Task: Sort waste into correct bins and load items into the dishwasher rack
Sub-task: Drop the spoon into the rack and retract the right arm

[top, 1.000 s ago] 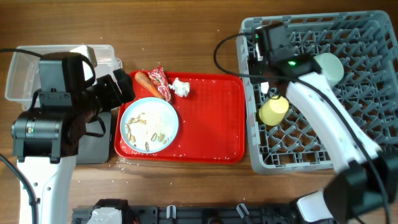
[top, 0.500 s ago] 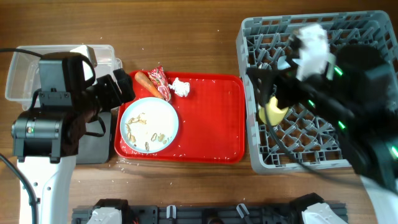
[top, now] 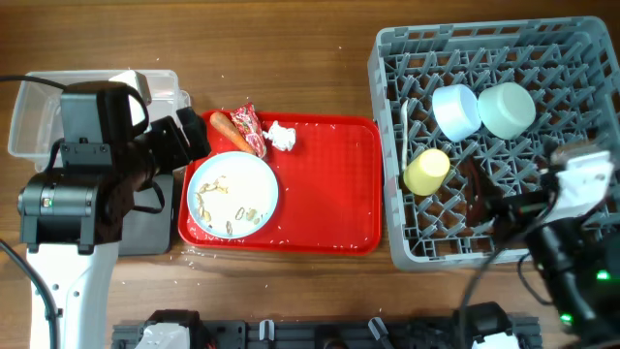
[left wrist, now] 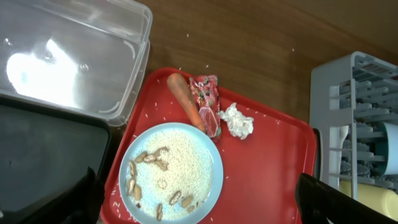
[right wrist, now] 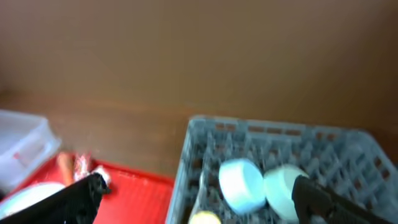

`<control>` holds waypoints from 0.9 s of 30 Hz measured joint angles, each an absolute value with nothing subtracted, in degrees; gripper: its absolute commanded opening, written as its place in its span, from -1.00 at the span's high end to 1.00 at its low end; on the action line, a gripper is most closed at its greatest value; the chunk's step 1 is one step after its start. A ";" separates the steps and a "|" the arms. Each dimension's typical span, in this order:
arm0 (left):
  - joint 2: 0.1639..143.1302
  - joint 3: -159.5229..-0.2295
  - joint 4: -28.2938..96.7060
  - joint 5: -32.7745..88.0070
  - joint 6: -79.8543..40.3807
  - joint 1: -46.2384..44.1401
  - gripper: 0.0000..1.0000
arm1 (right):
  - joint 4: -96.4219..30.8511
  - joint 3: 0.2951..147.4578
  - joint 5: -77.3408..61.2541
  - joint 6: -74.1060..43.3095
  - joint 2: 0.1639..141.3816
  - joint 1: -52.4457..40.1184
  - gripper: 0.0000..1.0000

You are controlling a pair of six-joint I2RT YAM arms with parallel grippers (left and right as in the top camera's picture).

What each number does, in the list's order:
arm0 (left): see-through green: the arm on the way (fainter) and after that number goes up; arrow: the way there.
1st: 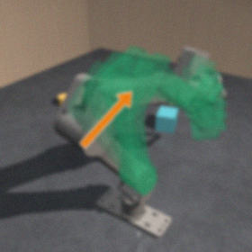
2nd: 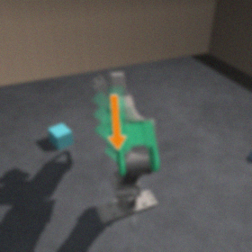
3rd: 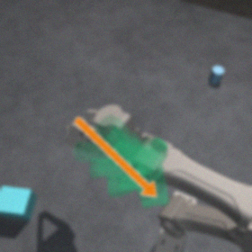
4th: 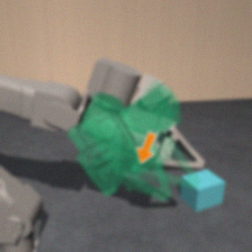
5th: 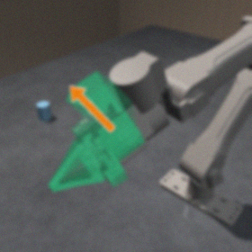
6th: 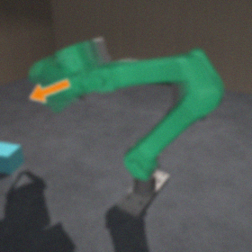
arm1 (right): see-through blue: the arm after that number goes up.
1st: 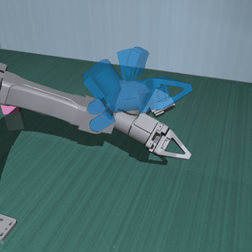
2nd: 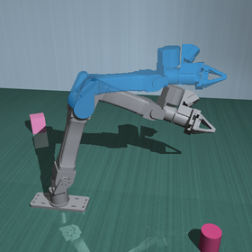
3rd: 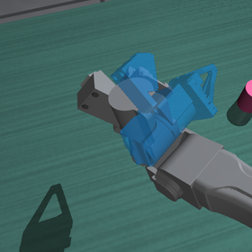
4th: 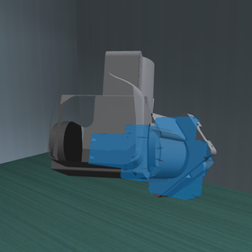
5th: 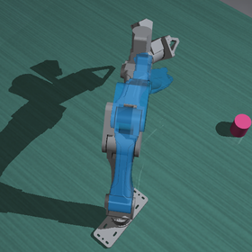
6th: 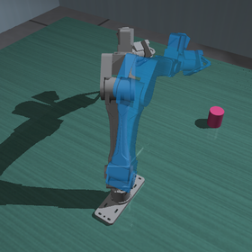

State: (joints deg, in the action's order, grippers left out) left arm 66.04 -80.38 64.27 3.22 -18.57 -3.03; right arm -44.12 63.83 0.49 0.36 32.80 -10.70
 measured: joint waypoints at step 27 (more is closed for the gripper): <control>66.04 -80.42 64.29 3.25 -18.57 -3.03 -1.00 | 0.93 0.75 -13.13 -1.91 1.04 -0.21 -0.99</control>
State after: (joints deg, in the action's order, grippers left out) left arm 66.04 -80.42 64.29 3.25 -18.57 -3.03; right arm 0.93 0.75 -13.13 -1.91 1.04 -0.21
